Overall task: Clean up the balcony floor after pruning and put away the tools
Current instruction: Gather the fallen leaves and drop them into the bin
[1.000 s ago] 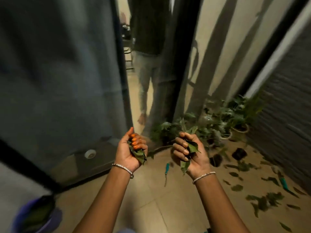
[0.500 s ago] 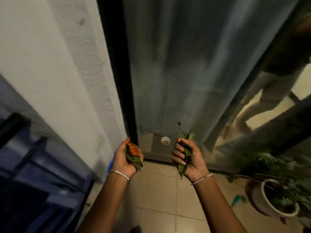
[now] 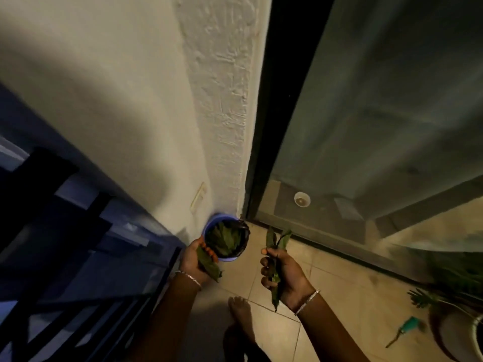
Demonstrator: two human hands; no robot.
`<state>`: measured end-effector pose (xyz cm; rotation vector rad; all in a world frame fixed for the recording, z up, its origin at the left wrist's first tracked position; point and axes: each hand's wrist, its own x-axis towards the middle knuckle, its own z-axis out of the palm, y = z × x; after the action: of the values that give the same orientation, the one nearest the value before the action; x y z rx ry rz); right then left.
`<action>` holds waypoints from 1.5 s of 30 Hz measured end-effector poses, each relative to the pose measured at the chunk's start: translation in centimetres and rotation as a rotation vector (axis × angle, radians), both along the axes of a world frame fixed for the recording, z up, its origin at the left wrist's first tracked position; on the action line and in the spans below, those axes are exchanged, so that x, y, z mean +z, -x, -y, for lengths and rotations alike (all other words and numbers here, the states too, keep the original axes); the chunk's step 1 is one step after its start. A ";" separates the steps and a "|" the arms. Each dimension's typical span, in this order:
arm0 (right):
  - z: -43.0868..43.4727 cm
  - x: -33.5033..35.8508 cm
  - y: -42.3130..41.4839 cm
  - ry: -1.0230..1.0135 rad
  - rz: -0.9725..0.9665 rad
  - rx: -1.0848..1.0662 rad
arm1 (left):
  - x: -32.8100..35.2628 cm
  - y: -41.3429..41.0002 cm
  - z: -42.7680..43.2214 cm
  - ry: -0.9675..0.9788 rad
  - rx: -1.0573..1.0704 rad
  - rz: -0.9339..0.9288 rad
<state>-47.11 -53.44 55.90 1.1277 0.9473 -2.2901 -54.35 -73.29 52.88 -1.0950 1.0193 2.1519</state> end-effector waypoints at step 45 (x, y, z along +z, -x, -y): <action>-0.3 -5.9 2.0 -0.360 -0.017 -0.102 | -3.9 -1.7 -1.6 -0.076 0.037 0.062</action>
<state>-49.12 -53.13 50.00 1.3272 1.3788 -2.2679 -52.65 -71.67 49.03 -1.1455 0.8887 2.1539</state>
